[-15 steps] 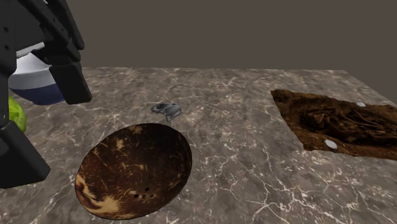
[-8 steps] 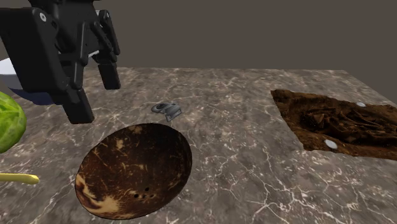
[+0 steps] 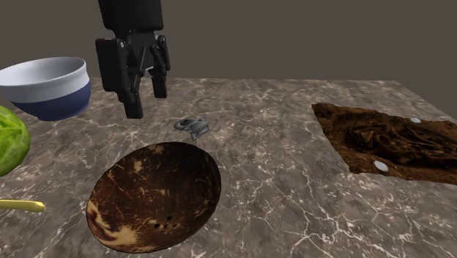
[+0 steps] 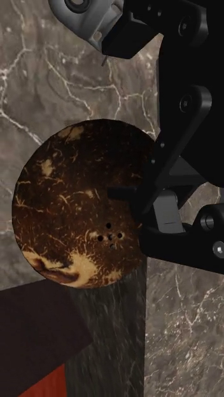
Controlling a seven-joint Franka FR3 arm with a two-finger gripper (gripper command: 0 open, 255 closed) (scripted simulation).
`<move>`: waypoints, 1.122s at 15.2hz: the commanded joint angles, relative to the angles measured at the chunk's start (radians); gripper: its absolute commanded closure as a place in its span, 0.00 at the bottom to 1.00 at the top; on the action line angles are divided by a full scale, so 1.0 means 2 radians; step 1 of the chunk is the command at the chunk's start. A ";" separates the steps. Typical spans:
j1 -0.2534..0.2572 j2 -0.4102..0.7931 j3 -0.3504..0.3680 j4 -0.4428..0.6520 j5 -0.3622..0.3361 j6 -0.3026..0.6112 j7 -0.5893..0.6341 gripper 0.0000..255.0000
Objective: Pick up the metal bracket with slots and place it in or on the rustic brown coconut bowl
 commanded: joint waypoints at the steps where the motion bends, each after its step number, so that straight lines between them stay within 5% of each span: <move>1: -0.011 0.053 0.032 0.031 -0.022 0.006 0.060 0.00; 5: -0.014 0.174 0.077 0.102 -0.094 0.003 0.185 0.00; 10: 0.048 0.329 0.067 0.214 -0.187 -0.028 0.321 0.00; 17: 0.055 0.346 0.057 0.189 -0.199 0.007 0.336 0.00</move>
